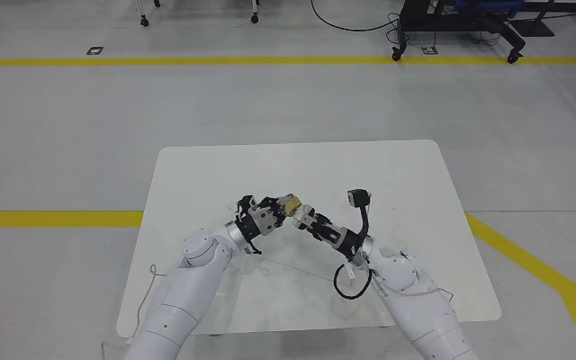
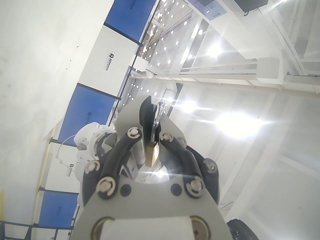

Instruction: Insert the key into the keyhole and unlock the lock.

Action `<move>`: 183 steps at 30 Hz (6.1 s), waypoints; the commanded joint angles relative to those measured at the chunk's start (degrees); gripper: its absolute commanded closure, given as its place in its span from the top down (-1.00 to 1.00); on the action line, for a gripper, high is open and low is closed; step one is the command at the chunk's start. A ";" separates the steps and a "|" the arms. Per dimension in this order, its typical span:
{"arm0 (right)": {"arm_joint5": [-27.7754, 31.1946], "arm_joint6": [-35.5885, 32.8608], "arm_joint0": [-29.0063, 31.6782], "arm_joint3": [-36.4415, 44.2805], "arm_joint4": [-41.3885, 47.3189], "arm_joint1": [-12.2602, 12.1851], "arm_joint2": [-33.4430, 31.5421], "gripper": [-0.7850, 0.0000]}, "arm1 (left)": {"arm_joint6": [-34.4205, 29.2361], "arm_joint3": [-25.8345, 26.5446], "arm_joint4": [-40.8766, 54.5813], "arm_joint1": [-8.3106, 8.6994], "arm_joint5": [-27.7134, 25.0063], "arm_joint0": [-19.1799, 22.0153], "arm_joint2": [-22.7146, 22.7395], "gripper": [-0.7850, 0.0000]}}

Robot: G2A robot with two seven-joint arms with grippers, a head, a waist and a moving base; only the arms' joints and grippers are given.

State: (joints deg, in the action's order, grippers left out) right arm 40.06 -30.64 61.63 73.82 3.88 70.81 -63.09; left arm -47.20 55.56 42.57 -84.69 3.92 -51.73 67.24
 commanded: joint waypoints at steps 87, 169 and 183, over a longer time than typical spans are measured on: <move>-30.27 23.17 11.33 25.70 -132.35 -1.37 6.60 -1.00 | 9.15 6.83 -16.37 1.95 -2.86 -2.72 -1.48 -1.00; -12.65 11.71 12.36 23.26 -55.47 -0.62 -12.49 1.00 | 10.29 7.70 -28.56 3.66 -20.48 -3.05 -1.58 -1.00; -11.04 15.54 16.86 25.14 -47.90 -2.48 -26.77 1.00 | 20.41 13.82 -72.71 5.34 -7.32 -4.40 -8.66 -1.00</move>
State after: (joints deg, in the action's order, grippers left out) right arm 29.37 -15.32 78.34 98.73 -43.56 68.36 -89.78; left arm -27.80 69.54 -26.33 -79.28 -4.71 -56.49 59.61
